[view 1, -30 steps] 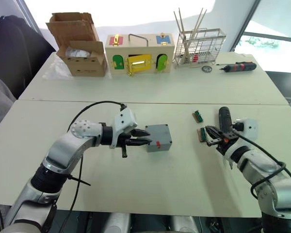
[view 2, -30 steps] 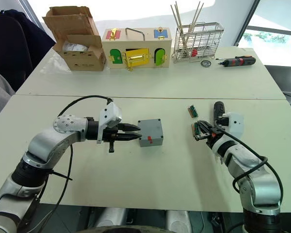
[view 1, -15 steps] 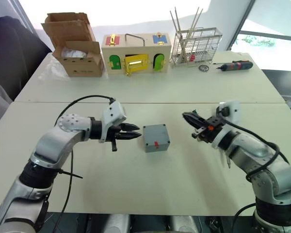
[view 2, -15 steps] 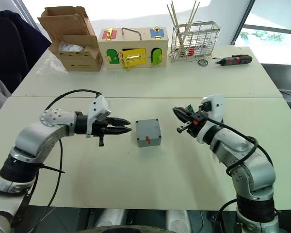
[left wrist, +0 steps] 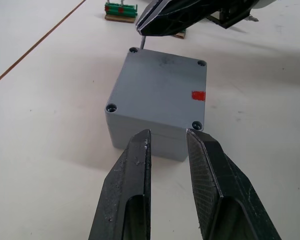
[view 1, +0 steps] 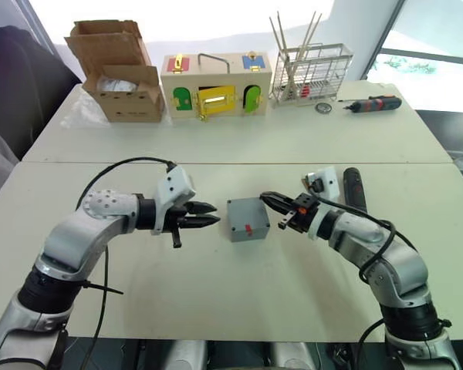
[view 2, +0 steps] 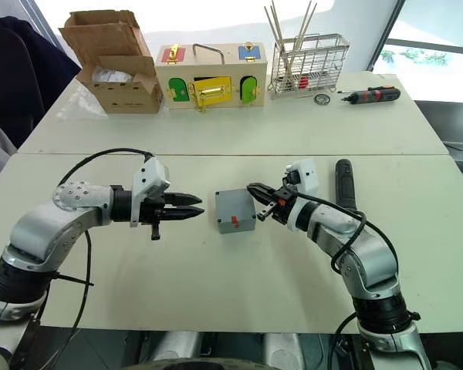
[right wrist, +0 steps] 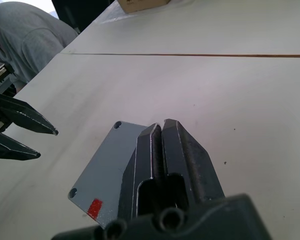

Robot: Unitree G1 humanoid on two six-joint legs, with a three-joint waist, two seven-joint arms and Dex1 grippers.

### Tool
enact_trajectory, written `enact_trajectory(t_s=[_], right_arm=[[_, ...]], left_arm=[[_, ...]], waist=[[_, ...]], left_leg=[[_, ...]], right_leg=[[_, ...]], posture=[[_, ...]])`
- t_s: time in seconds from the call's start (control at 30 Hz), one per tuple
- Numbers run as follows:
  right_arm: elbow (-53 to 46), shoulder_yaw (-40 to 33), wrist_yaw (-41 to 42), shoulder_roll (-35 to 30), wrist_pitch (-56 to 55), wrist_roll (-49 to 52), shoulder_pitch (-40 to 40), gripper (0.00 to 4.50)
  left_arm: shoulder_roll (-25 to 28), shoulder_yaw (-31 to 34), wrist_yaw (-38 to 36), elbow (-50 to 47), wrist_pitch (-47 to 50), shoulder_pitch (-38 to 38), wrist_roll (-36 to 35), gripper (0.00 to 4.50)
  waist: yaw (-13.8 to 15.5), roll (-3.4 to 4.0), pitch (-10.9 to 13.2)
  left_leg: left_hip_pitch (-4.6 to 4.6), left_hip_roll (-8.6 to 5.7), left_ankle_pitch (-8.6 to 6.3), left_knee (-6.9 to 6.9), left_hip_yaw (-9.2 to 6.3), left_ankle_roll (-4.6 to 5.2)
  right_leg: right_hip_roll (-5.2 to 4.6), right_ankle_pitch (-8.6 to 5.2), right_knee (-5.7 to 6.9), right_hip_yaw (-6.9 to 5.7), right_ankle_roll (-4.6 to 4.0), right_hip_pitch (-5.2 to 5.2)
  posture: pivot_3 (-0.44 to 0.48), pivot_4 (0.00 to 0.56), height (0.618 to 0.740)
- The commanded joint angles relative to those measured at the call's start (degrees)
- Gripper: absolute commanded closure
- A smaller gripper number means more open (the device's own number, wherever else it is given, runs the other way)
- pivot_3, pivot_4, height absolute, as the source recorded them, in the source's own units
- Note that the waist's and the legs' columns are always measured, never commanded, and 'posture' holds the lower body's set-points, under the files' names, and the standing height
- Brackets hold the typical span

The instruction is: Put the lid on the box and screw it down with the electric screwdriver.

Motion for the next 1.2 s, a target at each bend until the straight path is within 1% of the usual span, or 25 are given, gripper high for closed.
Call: enact_trajectory(t_s=[0.03, 0.43, 0.97, 1.03, 1.1, 1.13, 1.2], right_arm=[[0.0, 0.3, 0.6, 0.6, -1.9, -0.7, -1.2, 4.46], [0.3, 1.0, 0.9, 1.3, -2.2, -1.7, 0.0, 4.46], [3.9, 2.0, 2.1, 2.1, -3.5, -4.4, -0.9, 4.46], [4.0, 2.3, 2.5, 1.7, -3.6, -4.9, -1.1, 3.94], [3.5, 2.4, 3.0, 1.5, -3.7, -5.2, -1.1, 3.23], [3.0, 2.2, 3.2, 1.5, -3.5, -5.0, -1.1, 2.67], [2.1, 1.6, 3.2, 1.4, -3.0, -4.6, -1.2, 1.69]], left_arm=[[-0.1, 1.3, 0.6, -2.0, 0.0, 0.2, -0.9, 3.42], [-0.1, 1.0, 0.9, -1.9, -0.1, 0.3, -1.1, 3.42], [-0.6, 0.9, 1.9, -2.0, -0.2, 0.3, -1.0, 3.42], [-0.7, 0.8, 2.1, -2.1, -0.2, 0.4, -1.0, 3.42], [-0.7, 0.8, 2.2, -2.2, -0.3, 0.7, -0.9, 3.42], [-0.8, 0.8, 2.3, -2.2, -0.3, 0.9, -0.9, 3.42], [-0.8, 0.7, 2.4, -2.2, -0.3, 1.0, -0.8, 3.42]], waist=[[0.1, 0.0, 0.0], [0.0, 0.0, 0.0], [0.0, 0.0, 0.0], [0.0, 0.0, 0.0], [0.0, 0.0, 0.0], [0.0, 0.0, 0.0], [0.0, 0.0, 0.0]], left_leg=[[0.0, 0.0, 0.0, 0.0, -0.01, 0.0], [0.0, 0.0, 0.0, 0.0, 0.0, 0.0], [0.0, 0.0, 0.01, 0.0, 0.0, -0.02], [0.0, 0.0, 0.01, 0.0, 0.0, -0.02], [0.0, 0.0, 0.01, 0.0, 0.0, -0.02], [0.0, 0.0, 0.01, 0.0, 0.0, -0.02], [0.0, 0.0, 0.01, 0.0, 0.0, -0.02]], right_leg=[[0.01, 0.0, 0.0, 0.0, 0.0, 0.0], [0.0, 0.0, 0.0, 0.0, 0.0, 0.0], [0.0, 0.0, 0.0, 0.0, 0.0, -0.01], [0.0, 0.0, 0.0, 0.0, 0.0, -0.01], [0.0, 0.0, 0.0, 0.0, 0.0, -0.01], [0.0, 0.0, 0.0, 0.0, 0.0, -0.01], [0.0, 0.0, 0.0, 0.0, 0.0, -0.01]], posture=[[0.0, 0.15, 0.731], [0.0, 0.15, 0.731], [0.0, 0.15, 0.731], [0.0, 0.15, 0.731], [0.0, 0.15, 0.731], [0.0, 0.15, 0.731], [0.0, 0.15, 0.731]])
